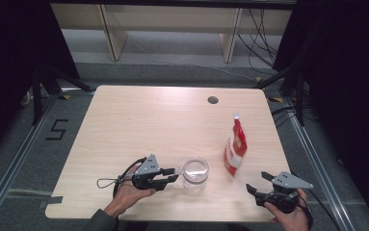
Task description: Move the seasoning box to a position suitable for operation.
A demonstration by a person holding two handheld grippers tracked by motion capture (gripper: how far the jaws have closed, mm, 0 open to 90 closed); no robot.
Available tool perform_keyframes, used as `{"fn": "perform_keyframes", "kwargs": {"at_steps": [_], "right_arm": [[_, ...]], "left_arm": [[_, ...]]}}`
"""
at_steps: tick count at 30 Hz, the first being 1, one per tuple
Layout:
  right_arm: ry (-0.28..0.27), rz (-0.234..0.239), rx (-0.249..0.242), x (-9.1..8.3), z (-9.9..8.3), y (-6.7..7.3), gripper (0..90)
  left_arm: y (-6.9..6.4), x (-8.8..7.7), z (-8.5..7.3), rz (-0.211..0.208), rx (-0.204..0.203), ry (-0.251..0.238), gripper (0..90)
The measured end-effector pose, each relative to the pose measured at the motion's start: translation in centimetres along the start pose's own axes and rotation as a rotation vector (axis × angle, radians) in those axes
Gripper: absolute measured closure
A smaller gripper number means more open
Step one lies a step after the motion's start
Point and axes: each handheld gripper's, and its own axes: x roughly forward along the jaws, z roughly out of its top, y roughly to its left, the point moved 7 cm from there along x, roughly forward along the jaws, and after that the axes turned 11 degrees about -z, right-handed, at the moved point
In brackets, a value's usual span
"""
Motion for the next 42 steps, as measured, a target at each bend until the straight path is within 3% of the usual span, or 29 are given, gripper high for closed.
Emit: {"fn": "perform_keyframes", "kwargs": {"at_steps": [5, 7, 8, 14, 19, 20, 22, 26, 31, 35, 36, 37, 39, 40, 42], "right_arm": [[0.004, 0.006, 0.008, -0.1, 0.0, -0.1, 25.1], [0.003, 0.003, 0.006, -0.1, 0.0, -0.1, 25.1], [0.009, -0.002, 0.039, -0.2, -0.1, 0.1, 25.1], [0.0, -0.006, 0.037, -0.3, 0.1, 0.1, 24.8], [-0.002, -0.016, 0.039, -0.4, 0.1, 0.0, 24.5], [-0.027, -0.016, 0.003, -0.2, 0.2, -0.3, 24.5], [-0.022, -0.016, 0.026, -0.3, 0.2, -0.2, 24.5], [-0.024, -0.008, 0.017, -0.4, 0.2, -0.3, 24.3], [-0.009, -0.014, 0.051, -0.5, 0.1, -0.1, 24.0], [-0.029, -0.009, 0.015, -0.4, 0.1, -0.4, 23.8], [-0.01, -0.013, 0.047, -0.6, -0.1, -0.2, 23.7], [-0.03, -0.018, 0.017, -0.6, 0.0, -0.5, 23.6], [-0.009, -0.02, 0.059, -0.8, -0.2, -0.3, 23.6], [-0.013, -0.019, 0.06, -0.8, -0.1, -0.3, 23.6], [-0.013, -0.018, 0.058, -0.8, -0.1, -0.2, 23.6]], "left_arm": [[-0.5, 0.1, -0.2, -0.006, -0.034, 0.01, 55.4], [-0.5, 0.1, -0.3, 0.013, -0.028, 0.025, 46.7], [-0.5, 0.0, -0.3, 0.02, -0.056, 0.015, 43.4], [-0.6, -0.9, -0.4, 0.046, -0.107, -0.005, 30.1], [-1.4, -1.2, -0.5, 0.051, -0.154, -0.027, 27.7], [-1.6, -1.3, -0.6, 0.058, -0.162, -0.019, 26.7], [-1.7, -1.5, -0.6, 0.06, -0.153, -0.017, 26.5], [-2.1, -2.2, -0.5, 0.089, -0.214, -0.048, 23.8], [-2.3, -2.6, -0.1, 0.114, -0.229, -0.069, 20.8], [-2.5, -2.6, 0.2, 0.112, -0.24, -0.068, 21.3], [-2.5, -2.6, 0.2, 0.119, -0.247, -0.065, 21.9], [-2.4, -2.6, 0.2, 0.12, -0.25, -0.065, 22.3], [-2.4, -2.6, 0.2, 0.122, -0.26, -0.075, 23.5], [-2.3, -2.7, 0.2, 0.12, -0.249, -0.07, 24.0], [-2.4, -2.8, 0.2, 0.123, -0.268, -0.074, 26.1]]}}
